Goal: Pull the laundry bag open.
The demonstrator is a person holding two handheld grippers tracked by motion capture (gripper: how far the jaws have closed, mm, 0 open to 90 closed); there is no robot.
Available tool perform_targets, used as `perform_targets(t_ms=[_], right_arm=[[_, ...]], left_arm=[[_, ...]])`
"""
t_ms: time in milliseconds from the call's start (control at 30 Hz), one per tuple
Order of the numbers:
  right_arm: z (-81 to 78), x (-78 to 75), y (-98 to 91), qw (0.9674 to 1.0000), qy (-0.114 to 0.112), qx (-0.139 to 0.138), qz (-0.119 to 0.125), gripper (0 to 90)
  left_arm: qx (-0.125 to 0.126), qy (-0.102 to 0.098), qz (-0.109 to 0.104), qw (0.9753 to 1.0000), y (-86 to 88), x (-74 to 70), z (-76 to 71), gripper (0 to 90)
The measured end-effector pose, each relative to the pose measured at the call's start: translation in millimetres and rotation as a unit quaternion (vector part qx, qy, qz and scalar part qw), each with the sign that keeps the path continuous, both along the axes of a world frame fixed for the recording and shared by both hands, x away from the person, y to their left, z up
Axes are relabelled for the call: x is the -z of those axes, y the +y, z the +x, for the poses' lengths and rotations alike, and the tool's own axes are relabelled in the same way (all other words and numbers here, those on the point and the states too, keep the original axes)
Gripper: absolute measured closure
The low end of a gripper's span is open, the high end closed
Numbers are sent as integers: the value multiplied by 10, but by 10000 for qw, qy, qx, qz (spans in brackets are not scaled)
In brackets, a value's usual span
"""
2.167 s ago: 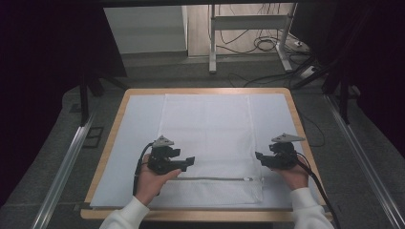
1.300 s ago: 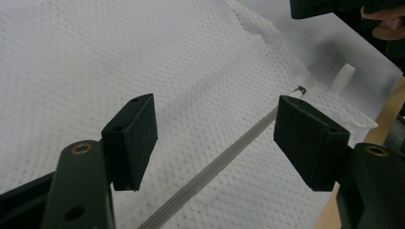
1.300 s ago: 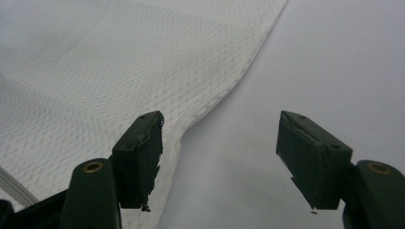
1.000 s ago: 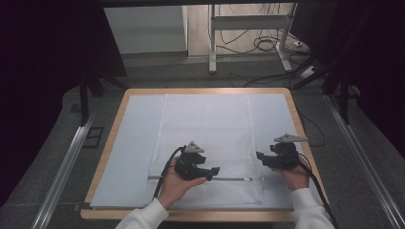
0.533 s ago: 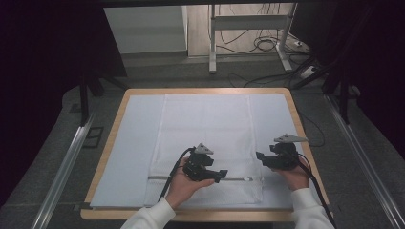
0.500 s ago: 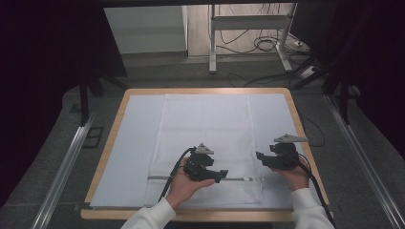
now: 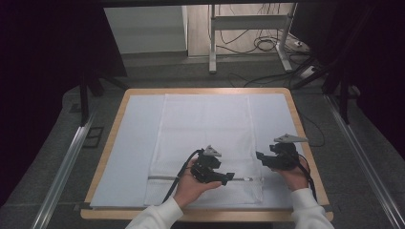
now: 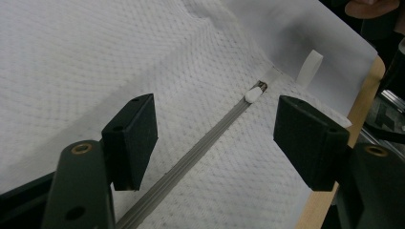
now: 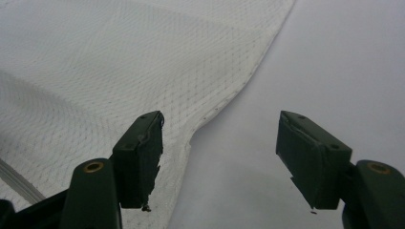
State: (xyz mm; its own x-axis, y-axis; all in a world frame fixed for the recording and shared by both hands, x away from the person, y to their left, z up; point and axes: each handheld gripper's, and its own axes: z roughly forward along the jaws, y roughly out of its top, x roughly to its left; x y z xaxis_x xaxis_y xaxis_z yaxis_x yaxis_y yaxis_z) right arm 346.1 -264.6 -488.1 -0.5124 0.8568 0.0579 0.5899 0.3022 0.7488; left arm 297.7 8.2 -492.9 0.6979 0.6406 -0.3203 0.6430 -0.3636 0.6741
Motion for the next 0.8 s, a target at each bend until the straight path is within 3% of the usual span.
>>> perform_targets(t_ms=[367, 800], right_arm=[[-10, -19, -17, 10000, -56, 62, 36, 335], [-12, -17, -21, 9999, -68, 74, 45, 340]], left_arm=[[183, 198, 14, 9996, -234, 57, -10, 339], [269, 419, -5, 9988, -368, 88, 37, 355]])
